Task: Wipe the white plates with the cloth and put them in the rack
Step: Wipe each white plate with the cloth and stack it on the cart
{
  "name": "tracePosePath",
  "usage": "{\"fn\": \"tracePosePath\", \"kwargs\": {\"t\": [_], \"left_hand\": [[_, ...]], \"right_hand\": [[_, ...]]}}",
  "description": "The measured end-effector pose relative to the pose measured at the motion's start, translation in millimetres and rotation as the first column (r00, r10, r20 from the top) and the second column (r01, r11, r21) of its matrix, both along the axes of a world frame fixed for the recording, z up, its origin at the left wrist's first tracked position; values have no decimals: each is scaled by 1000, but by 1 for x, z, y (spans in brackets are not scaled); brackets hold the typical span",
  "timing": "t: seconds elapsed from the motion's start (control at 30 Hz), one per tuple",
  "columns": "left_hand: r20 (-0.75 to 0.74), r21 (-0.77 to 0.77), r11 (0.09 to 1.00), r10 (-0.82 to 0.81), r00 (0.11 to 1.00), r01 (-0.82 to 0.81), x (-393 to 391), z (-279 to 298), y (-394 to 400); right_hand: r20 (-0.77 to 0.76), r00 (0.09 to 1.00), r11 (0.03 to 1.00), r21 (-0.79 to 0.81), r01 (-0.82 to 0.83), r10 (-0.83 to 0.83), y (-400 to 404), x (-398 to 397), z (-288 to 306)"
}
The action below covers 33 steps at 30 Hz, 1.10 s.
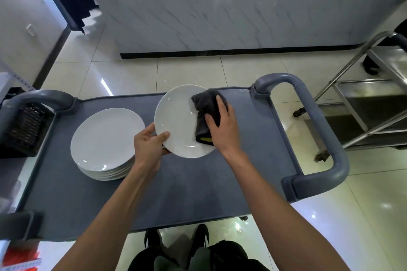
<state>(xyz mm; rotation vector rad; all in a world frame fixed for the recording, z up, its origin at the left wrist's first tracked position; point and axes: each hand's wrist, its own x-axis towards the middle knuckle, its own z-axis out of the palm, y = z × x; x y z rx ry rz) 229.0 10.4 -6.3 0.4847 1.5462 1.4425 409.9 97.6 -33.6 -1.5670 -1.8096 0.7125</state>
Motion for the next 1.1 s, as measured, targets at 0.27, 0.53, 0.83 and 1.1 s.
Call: {"fn": "tracePosePath", "kwargs": {"t": [0.27,0.53,0.83,1.1], "left_hand": [[-21,1,1000,5,1000,-5,-5,1,1],[-90,-8,993,-121,989,121,-15,5,-1],[-203,7,979,-200,959,206,-30,16,1],[-259,37,974,-206,944,223,-38,17,1]], "right_hand": [[-132,990,998,-53,37,-44,-26,7,-9],[-106,994,1000,5,-26,27,-13,7,9],[-165,984,996,-43,-79,71,-1,9,25],[-354,935,992,-120,-45,-1,-5,8,38]]}}
